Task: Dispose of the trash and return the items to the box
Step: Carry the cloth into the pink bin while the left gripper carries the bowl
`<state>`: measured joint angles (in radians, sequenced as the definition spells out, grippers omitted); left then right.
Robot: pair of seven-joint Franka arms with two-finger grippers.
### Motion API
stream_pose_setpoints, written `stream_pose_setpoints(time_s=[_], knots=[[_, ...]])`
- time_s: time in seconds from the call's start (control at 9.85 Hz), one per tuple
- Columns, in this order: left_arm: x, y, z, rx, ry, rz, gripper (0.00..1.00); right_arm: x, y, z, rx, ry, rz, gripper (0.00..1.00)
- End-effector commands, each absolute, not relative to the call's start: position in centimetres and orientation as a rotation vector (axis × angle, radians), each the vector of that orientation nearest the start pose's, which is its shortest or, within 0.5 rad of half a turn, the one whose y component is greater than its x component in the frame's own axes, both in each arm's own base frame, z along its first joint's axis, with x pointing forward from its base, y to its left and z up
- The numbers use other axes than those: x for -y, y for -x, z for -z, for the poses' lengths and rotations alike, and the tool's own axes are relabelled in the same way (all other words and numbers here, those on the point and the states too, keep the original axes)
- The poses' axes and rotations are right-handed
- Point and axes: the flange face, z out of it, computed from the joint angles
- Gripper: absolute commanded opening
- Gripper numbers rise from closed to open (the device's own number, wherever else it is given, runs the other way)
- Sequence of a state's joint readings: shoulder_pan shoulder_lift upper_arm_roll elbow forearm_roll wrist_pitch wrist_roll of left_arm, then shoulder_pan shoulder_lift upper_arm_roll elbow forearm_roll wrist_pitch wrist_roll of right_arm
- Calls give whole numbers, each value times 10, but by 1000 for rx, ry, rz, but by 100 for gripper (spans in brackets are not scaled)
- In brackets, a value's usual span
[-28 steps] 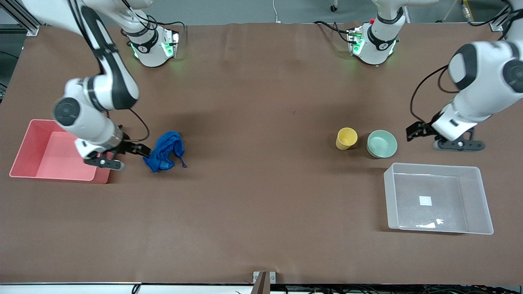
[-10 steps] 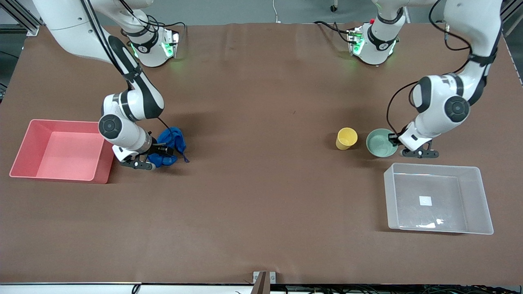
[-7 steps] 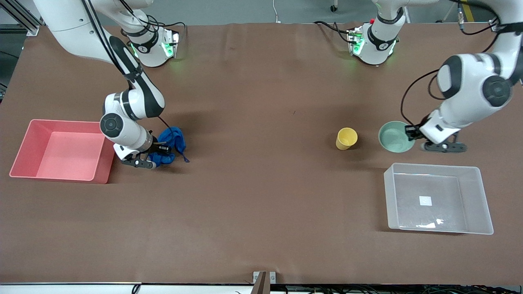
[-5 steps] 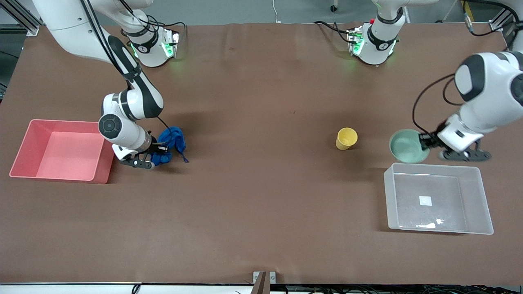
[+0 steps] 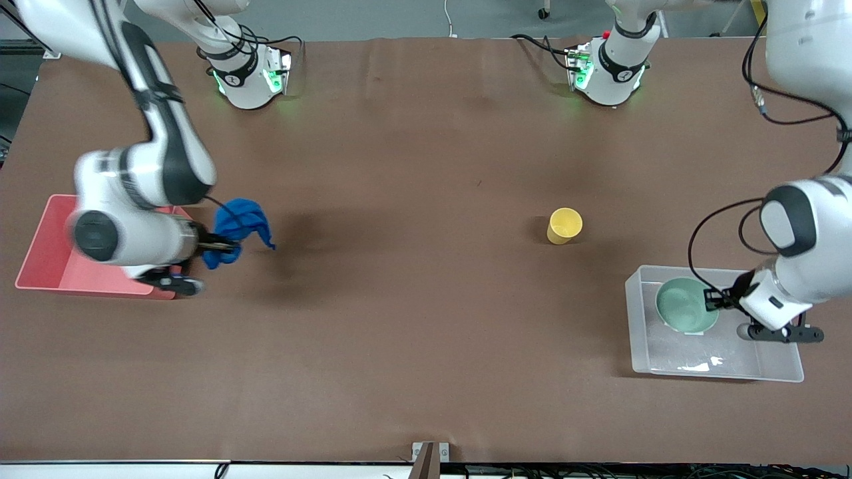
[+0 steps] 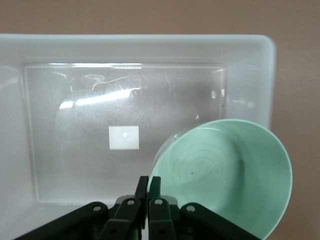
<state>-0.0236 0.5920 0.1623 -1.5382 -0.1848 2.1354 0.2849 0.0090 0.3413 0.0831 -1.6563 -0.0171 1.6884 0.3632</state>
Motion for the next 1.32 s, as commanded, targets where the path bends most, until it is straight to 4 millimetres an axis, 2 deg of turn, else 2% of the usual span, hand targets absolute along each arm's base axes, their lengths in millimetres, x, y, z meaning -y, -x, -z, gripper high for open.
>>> stream_pose_setpoints(time_s=[0.0, 0.1, 0.2, 0.3, 0.41, 0.51, 0.81, 0.91, 1.02, 1.12, 1.22], knots=[[-75, -707, -275, -144, 3222, -34, 1, 41, -635, -437, -404, 3174, -414, 1], [-74, -706, -269, -183, 3209, -50, 1, 80, -636, -445, -287, 3282, -397, 1], [-84, -700, -252, -266, 3176, -109, 1, 113, -636, -443, -166, 3342, -382, 1], [-85, -700, -246, -281, 3176, -121, 1, 154, -629, -430, -58, 3345, -373, 1], [-80, -701, -244, -286, 3166, -127, 0, 183, -619, -408, 12, 3350, -353, 1], [-87, -700, -247, -282, 3166, -122, 0, 200, -606, -379, 48, 3349, -334, 1], [-86, -701, -245, -284, 3163, -103, 1, 197, -561, -288, 86, 3325, -227, 2], [-87, -701, -234, -299, 3160, -116, 3, 197, -547, -266, 84, 3326, -176, 4], [-87, -701, -224, -297, 3156, -109, 6, 194, -534, -245, 88, 3323, -115, 15], [-87, -703, -217, -290, 3157, -94, 7, 192, -527, -237, 88, 3318, -127, 75], [-88, -700, -198, -292, 3153, -131, 9, 190, -523, -236, 77, 3312, -142, 100]])
